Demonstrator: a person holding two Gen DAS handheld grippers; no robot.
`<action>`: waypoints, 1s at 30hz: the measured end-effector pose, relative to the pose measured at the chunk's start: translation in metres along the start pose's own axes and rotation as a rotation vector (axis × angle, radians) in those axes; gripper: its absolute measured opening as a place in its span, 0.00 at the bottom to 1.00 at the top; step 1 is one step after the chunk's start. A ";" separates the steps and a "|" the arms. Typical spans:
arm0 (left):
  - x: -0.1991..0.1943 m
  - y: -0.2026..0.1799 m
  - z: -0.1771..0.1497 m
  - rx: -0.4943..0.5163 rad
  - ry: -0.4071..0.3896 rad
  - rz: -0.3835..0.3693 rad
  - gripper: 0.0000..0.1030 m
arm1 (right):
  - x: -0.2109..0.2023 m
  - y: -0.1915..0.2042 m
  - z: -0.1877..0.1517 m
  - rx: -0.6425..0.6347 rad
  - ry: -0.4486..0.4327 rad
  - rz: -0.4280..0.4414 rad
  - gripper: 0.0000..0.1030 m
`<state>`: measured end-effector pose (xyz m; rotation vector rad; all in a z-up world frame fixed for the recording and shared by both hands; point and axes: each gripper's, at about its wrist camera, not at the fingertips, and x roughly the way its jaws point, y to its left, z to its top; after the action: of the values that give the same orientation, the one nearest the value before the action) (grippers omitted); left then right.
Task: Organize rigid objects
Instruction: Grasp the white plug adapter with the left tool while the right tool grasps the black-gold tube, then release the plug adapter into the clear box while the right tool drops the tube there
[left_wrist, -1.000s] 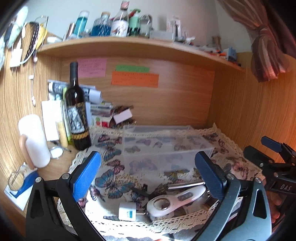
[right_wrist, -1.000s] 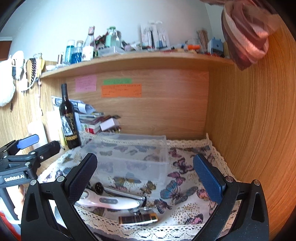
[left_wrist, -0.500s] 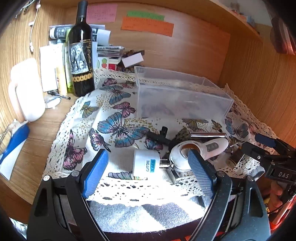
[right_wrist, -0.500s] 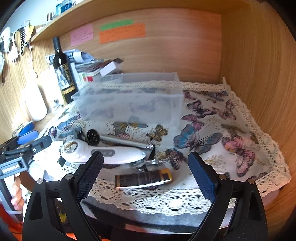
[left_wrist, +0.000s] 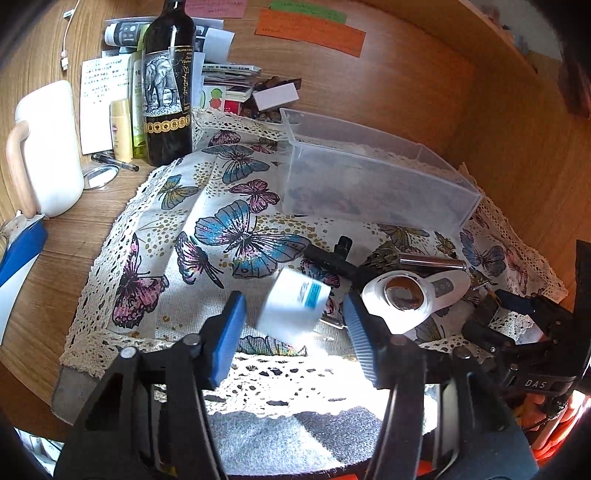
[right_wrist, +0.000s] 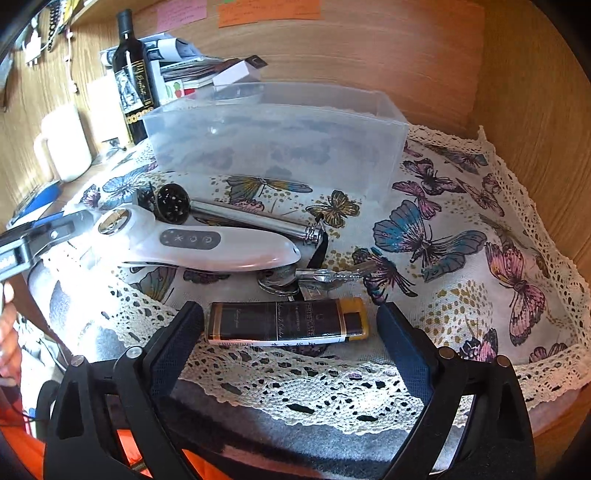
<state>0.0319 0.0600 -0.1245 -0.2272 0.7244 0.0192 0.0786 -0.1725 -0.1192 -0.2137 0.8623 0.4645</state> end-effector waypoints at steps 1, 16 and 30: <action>0.001 0.000 0.000 0.000 0.004 0.006 0.41 | -0.001 0.000 0.000 0.002 -0.003 0.011 0.77; -0.005 -0.006 0.024 0.034 -0.063 0.012 0.37 | -0.027 -0.010 0.026 0.033 -0.111 -0.066 0.77; -0.012 -0.022 0.097 0.072 -0.207 0.005 0.37 | -0.041 -0.020 0.111 0.057 -0.316 -0.101 0.77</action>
<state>0.0886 0.0601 -0.0421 -0.1513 0.5187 0.0211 0.1407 -0.1621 -0.0172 -0.1259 0.5515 0.3659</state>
